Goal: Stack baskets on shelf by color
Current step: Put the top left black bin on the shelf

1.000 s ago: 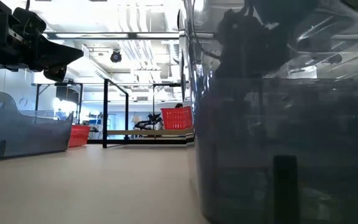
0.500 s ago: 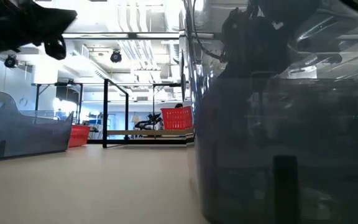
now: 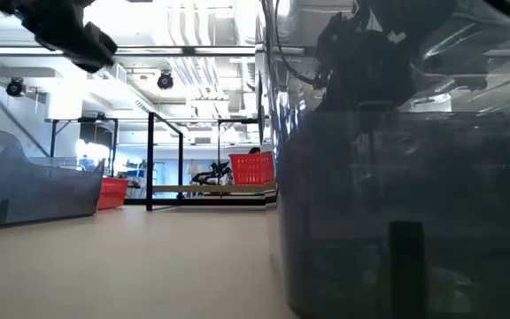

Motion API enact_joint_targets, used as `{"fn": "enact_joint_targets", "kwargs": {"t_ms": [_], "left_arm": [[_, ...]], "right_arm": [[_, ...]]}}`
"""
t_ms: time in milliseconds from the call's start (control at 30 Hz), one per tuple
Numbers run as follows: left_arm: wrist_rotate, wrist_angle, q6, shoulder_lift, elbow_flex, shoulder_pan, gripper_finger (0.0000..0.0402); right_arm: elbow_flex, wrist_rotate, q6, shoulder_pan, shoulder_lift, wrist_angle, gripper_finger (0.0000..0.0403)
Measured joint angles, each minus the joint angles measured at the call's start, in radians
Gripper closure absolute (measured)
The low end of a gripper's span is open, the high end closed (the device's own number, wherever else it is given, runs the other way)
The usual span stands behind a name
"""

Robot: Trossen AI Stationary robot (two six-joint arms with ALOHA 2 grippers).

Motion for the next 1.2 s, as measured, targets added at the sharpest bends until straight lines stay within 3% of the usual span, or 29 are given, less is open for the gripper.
{"fn": "enact_joint_targets", "kwargs": {"t_ms": [167, 400, 600, 733, 833, 1000, 1200], "left_arm": [[-0.128, -0.274, -0.105, 0.186, 0.168, -0.175, 0.0402], [-0.112, -0.404, -0.427, 0.395, 0.256, -0.398, 0.0386], [-0.063, -0.427, -0.701, 0.519, 0.260, -0.541, 0.0297], [-0.058, -0.458, -0.850, 0.577, 0.257, -0.581, 0.0231], [-0.059, -0.442, -0.890, 0.617, 0.246, -0.588, 0.0204], [-0.057, -0.401, -0.874, 0.682, 0.241, -0.587, 0.0224], [-0.053, -0.402, -0.860, 0.737, 0.216, -0.583, 0.0319]], "right_arm": [[-0.001, 0.019, -0.019, 0.000, 0.000, 0.000, 0.0331], [-0.002, 0.020, -0.058, 0.000, 0.000, 0.001, 0.0339], [-0.002, 0.020, -0.073, 0.000, 0.000, 0.005, 0.0337], [-0.002, 0.020, -0.072, 0.000, 0.000, 0.007, 0.0339], [-0.002, 0.020, -0.071, 0.000, 0.000, 0.007, 0.0338], [-0.002, 0.020, -0.063, 0.003, 0.000, 0.007, 0.0338], [-0.003, 0.020, -0.056, 0.013, 0.000, 0.007, 0.0342]]}}
